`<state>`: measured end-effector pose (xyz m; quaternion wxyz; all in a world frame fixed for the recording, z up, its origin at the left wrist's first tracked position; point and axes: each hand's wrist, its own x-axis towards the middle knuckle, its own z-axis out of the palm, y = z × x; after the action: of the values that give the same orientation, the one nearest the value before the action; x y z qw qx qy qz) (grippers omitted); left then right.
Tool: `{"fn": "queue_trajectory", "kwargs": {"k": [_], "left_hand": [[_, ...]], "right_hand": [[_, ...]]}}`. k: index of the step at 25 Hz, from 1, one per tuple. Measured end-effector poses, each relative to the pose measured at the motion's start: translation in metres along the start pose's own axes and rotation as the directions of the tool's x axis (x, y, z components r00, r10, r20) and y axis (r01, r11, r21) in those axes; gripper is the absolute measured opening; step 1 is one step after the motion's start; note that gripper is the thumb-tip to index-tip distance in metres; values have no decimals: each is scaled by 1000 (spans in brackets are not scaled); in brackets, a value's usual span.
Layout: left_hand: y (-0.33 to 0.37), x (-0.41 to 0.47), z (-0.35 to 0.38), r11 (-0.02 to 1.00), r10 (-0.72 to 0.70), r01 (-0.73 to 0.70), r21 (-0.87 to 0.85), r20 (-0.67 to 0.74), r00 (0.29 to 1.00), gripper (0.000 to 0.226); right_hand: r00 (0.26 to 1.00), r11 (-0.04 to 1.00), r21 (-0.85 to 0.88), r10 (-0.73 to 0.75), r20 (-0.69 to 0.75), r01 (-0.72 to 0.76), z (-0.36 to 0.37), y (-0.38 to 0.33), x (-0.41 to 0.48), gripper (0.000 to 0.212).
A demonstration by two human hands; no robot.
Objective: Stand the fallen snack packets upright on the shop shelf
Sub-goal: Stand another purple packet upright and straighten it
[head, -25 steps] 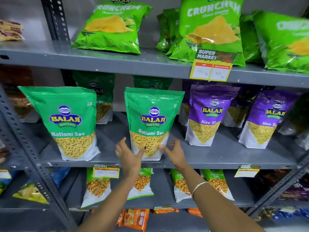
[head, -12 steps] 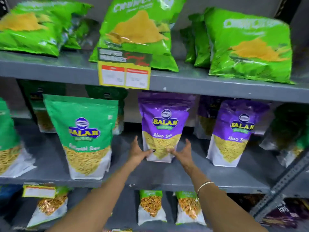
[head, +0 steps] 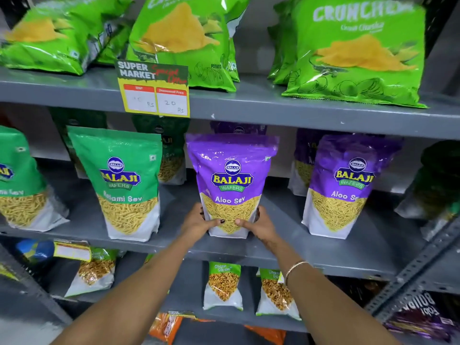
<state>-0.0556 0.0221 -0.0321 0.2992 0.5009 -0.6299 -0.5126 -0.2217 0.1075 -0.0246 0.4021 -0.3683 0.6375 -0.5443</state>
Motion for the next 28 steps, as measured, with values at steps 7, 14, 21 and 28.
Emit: {"fn": "queue_trajectory", "kwargs": {"k": [7, 14, 21, 28], "left_hand": [[-15, -16, -7, 991, -23, 25, 129, -19, 1000, 62], [-12, -33, -10, 980, 46, -50, 195, 25, 999, 55], [-6, -75, -1, 696, 609, -338, 633, -272, 745, 65], [26, -78, 115, 271, 789, -724, 635, 285, 545, 53]], "right_hand": [[999, 992, -120, 34, 4, -33, 1, -12, -44, 61], [999, 994, -105, 44, 5, -43, 3, -5, -51, 57], [988, 974, -199, 79, -132, -105, -19, 7, -51, 83], [849, 965, -236, -29, -527, -114, -160, 19, -54, 49]]}}
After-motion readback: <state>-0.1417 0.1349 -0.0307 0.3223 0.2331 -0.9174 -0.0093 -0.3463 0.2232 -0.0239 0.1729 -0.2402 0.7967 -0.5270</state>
